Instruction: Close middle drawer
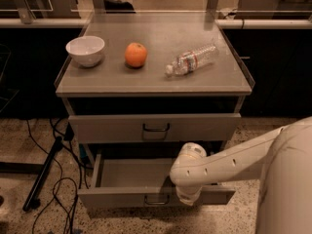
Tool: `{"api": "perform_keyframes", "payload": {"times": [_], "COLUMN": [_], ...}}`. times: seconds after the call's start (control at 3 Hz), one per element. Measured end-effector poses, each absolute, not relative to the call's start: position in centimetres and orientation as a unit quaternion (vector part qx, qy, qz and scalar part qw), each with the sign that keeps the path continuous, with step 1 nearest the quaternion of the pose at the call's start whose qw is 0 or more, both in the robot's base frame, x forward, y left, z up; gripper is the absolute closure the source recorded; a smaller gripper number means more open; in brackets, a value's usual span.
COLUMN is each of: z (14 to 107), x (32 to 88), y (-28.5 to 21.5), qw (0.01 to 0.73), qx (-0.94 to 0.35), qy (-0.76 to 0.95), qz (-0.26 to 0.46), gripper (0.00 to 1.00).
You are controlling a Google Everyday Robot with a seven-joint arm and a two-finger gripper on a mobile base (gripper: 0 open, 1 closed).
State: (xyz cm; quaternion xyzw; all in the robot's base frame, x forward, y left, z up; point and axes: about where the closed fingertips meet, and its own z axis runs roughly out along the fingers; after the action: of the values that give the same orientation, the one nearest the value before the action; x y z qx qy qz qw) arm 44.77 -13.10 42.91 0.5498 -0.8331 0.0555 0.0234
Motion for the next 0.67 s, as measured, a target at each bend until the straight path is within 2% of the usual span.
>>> {"api": "perform_keyframes", "payload": {"times": [0.33,0.67], "z": [45.15,45.16], "x": [49.06,49.08], "y": [-11.05,-11.04], "qw": [-0.018,-0.018], "qx": [0.548,0.548], "qy": [-0.833,-0.833], "qz": [0.072,0.072], "gripper": [1.00,1.00]}}
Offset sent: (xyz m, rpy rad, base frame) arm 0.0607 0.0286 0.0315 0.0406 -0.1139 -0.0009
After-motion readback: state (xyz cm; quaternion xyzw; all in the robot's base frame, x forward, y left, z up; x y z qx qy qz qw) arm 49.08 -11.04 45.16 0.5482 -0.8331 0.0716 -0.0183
